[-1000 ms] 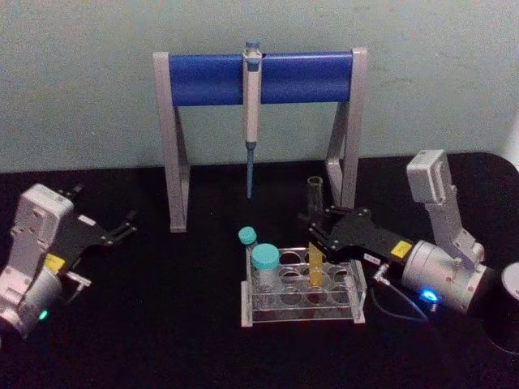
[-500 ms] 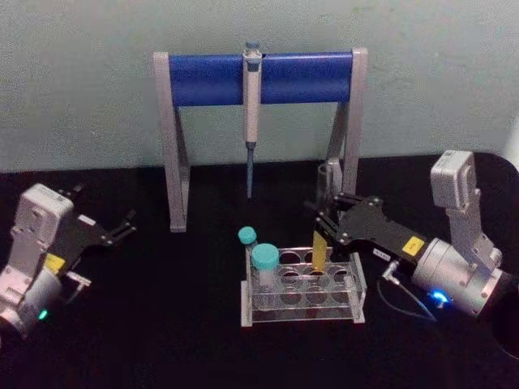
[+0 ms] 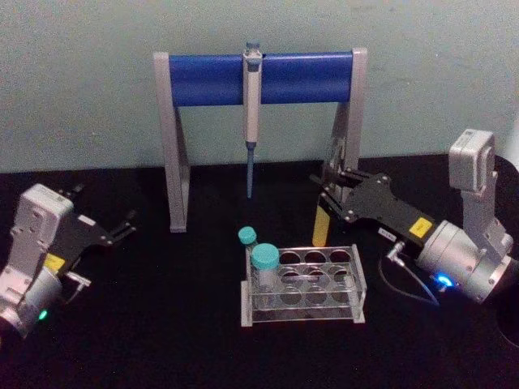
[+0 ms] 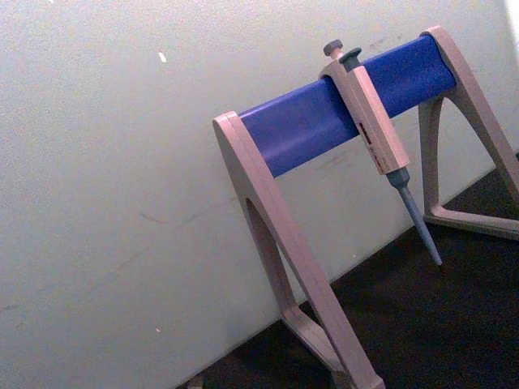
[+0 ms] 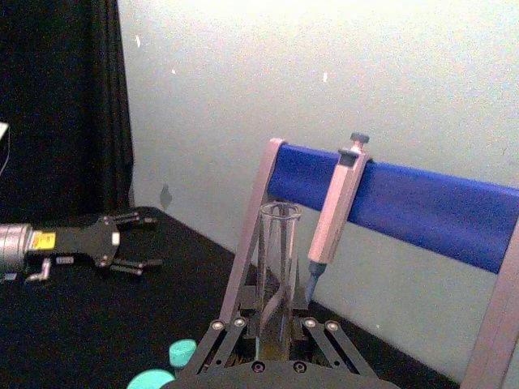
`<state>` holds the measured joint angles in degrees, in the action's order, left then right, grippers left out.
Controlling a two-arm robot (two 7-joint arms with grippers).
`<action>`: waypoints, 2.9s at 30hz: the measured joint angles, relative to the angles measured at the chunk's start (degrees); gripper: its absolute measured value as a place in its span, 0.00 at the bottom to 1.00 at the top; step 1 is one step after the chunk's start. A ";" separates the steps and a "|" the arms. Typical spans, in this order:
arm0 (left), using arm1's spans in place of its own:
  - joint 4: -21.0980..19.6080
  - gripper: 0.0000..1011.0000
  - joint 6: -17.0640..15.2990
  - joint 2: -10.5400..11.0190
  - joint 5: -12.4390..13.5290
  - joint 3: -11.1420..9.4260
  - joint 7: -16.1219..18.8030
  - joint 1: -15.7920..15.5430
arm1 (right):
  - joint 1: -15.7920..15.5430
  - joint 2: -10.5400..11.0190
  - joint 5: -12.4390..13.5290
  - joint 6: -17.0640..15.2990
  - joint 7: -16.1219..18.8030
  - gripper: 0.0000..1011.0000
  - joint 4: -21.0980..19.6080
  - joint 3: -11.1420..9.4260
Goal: Pick up the test tube from the test tube rack, shake it, then place it back into the test tube rack.
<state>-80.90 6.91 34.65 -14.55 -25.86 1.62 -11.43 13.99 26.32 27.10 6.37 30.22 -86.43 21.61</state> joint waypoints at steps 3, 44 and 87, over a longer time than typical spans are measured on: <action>0.00 1.00 0.00 0.00 0.00 0.00 0.00 0.00 | 0.17 -0.27 0.34 -0.08 -0.07 0.23 -0.28 -0.34; 0.00 1.00 0.00 0.00 0.00 0.00 0.00 0.00 | -2.68 1.35 -0.02 -2.50 -3.53 0.23 -2.88 -3.52; 0.00 1.00 0.00 0.00 0.00 0.00 0.00 0.00 | 1.28 -1.82 0.67 -1.04 -1.52 0.23 1.99 -0.20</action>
<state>-80.90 6.91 34.64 -14.55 -25.86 1.62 -11.43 15.28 24.50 27.76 5.33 28.71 -84.44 21.42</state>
